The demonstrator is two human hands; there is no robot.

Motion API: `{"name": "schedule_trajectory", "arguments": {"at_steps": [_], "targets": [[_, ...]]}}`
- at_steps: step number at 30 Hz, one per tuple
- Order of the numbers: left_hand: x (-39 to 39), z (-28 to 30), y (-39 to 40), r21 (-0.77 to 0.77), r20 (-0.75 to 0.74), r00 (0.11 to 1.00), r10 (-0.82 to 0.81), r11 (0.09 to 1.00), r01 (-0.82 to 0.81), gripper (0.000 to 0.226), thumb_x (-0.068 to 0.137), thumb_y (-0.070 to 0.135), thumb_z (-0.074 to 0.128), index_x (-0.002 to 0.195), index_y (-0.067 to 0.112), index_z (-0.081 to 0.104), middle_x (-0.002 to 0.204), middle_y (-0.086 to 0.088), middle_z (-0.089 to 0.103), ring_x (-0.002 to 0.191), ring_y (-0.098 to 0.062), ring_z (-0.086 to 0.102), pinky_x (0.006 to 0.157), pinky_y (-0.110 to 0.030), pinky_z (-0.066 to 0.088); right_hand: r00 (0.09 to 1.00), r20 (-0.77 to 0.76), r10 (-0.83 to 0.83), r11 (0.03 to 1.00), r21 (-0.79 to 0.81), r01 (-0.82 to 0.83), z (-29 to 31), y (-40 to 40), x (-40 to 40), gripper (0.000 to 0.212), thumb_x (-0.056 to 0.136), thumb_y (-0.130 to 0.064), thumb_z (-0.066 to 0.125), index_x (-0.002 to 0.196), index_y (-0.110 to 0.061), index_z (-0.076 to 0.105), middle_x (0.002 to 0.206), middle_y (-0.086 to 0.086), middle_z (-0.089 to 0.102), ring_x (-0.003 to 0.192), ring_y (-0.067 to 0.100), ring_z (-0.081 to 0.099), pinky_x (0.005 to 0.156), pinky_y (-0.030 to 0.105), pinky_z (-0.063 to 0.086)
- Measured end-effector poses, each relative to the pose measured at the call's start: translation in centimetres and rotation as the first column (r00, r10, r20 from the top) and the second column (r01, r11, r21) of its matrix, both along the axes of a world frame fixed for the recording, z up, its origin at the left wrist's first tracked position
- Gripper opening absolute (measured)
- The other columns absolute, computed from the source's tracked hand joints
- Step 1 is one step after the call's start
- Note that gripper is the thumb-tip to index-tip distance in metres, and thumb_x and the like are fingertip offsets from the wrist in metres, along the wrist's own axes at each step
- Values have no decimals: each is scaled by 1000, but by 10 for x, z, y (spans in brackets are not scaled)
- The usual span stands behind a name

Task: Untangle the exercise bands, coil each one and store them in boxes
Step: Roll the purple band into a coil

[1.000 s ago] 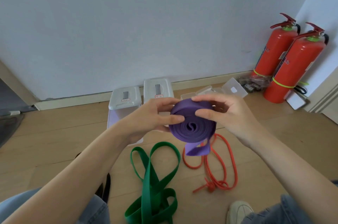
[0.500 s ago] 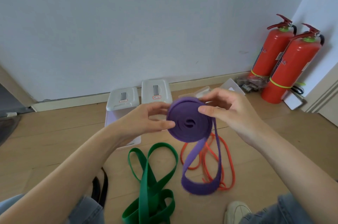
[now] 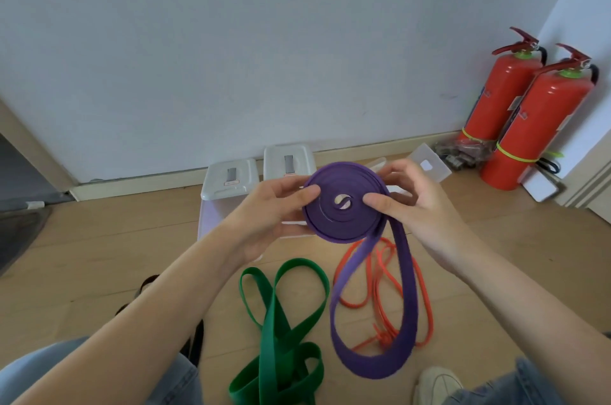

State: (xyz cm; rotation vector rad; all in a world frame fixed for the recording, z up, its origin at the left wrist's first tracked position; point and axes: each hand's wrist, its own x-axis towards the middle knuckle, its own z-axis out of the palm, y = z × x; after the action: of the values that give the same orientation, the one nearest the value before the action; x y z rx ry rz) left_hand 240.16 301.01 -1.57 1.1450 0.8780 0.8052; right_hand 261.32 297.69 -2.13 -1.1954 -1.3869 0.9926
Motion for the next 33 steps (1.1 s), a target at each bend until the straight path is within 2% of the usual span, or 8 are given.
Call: {"name": "schedule_trajectory", "arguments": {"at_steps": [5, 10, 13, 17, 20, 25, 29, 33], "targets": [[-5, -9, -1, -43, -126, 987, -103, 994, 99, 22, 87, 13, 61, 108, 17, 62, 106, -3, 69, 88, -16, 69, 77, -30, 58, 999, 27, -31, 999, -33, 32, -8, 1, -3, 19, 72, -11, 76, 84, -4, 62, 84, 3, 71, 74, 12, 67, 67, 23, 51], [0, -15, -9, 60, -269, 926, -264, 955, 290, 42, 84, 14, 67, 120, 32, 56, 118, 1, 61, 95, -11, 67, 72, -22, 54, 966, 231, 118, 993, -46, -111, -15, -6, -9, 22, 72, -11, 77, 92, -15, 70, 91, 2, 73, 85, 16, 68, 78, 29, 54], [3, -17, -12, 96, -291, 932, -215, 963, 252, 36, 85, 15, 65, 116, 33, 59, 114, -4, 63, 90, -11, 68, 69, -22, 54, 976, 208, 62, 998, -46, -53, -17, -8, -10, 26, 69, -21, 79, 93, -23, 69, 86, -1, 72, 80, 15, 68, 71, 27, 56], [-4, -12, -5, 58, -118, 988, -99, 993, 106, 32, 87, 10, 61, 115, 26, 60, 109, -7, 66, 86, -14, 68, 67, -31, 57, 996, 71, 50, 995, -86, -44, -12, -4, -3, 41, 63, -34, 75, 102, -27, 64, 93, -7, 70, 87, 8, 66, 73, 19, 53], [-7, -13, -1, -18, -23, 998, -55, 998, 55, 33, 88, 7, 58, 117, 23, 58, 106, -6, 68, 86, -16, 68, 69, -35, 58, 998, 54, 28, 998, -66, -24, -13, -3, -3, 40, 73, -17, 74, 112, -21, 65, 96, -4, 72, 92, 15, 67, 80, 25, 54], [-6, -15, -1, 71, -203, 961, -187, 976, 205, 37, 84, 18, 66, 118, 31, 57, 118, 6, 62, 103, -14, 64, 84, -31, 55, 977, 173, 126, 991, -54, -119, -7, -5, -6, 36, 77, -10, 72, 105, -32, 66, 94, -16, 71, 87, 1, 65, 80, 16, 51], [0, -17, -5, 114, -342, 920, -193, 963, 245, 28, 83, 19, 69, 107, 31, 62, 107, 6, 65, 86, -7, 68, 67, -21, 54, 956, 249, 152, 988, -78, -137, -13, -9, -12, 36, 74, -13, 76, 106, -26, 66, 100, -8, 71, 90, 2, 65, 81, 19, 52], [-8, -15, 0, 90, -284, 953, -104, 987, 134, 23, 85, 17, 65, 105, 27, 62, 100, 8, 66, 77, -4, 68, 61, -21, 54, 982, 172, 78, 992, -112, -59, -13, -6, -2, 37, 72, -11, 77, 102, -24, 61, 98, 0, 70, 87, 15, 67, 76, 20, 54]]}}
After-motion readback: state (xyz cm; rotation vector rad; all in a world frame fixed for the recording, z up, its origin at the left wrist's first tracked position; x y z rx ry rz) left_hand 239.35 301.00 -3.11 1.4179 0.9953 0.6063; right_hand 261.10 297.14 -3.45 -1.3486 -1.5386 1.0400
